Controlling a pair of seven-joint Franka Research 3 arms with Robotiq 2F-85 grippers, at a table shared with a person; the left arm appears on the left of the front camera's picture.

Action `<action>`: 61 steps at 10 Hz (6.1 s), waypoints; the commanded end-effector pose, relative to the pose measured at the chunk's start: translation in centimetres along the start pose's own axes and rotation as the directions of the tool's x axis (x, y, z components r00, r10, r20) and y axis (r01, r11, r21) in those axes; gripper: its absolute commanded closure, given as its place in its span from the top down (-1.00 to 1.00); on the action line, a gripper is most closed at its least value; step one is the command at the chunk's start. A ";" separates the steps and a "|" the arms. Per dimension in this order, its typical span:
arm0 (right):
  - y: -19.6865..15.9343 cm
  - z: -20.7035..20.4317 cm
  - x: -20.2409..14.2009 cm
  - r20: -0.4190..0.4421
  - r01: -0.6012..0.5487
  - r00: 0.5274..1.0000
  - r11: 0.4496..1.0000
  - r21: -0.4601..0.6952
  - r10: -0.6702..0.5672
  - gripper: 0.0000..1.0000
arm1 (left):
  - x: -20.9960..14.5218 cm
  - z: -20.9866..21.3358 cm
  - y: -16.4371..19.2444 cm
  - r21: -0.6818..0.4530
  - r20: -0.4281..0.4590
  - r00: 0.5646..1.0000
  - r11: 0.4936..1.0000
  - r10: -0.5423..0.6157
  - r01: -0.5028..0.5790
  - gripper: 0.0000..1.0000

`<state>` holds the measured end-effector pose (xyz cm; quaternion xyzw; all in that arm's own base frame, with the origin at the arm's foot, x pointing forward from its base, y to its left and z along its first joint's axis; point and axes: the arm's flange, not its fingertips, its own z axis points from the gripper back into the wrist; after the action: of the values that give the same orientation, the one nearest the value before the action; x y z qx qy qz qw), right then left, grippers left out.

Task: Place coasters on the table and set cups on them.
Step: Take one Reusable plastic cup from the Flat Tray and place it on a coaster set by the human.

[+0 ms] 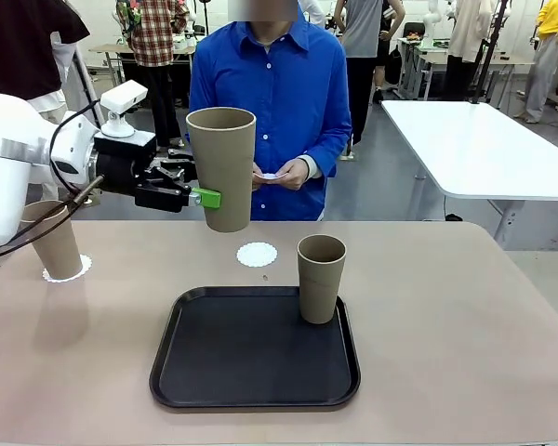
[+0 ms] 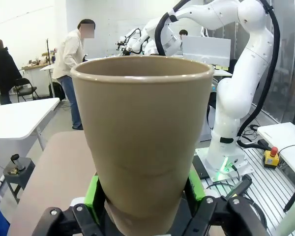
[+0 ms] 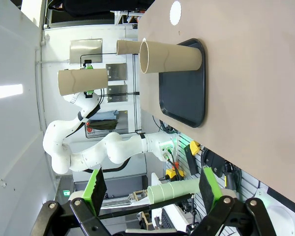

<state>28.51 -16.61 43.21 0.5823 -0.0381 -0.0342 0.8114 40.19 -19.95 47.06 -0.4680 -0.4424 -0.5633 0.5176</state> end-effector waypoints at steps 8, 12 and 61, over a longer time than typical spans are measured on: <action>0.0 0.0 -0.1 0.000 -0.006 1.000 1.000 0.011 0.006 1.00 | -9.9 0.8 10.6 0.016 -0.002 0.999 0.999 -0.032 0.032 0.64; 0.0 0.0 -0.1 0.000 -0.006 1.000 1.000 0.011 0.006 1.00 | -10.9 -2.0 14.7 0.024 -0.014 0.999 0.999 -0.042 0.042 0.64; 0.0 0.0 -0.1 0.000 -0.006 1.000 1.000 0.011 0.006 1.00 | -24.7 -3.2 25.2 -0.077 -0.023 0.999 0.996 -0.040 0.038 1.00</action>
<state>28.50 -16.62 43.23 0.5823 -0.0383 -0.0342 0.8113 65.47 -21.10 22.30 -0.4712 -0.4268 -0.5844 0.5043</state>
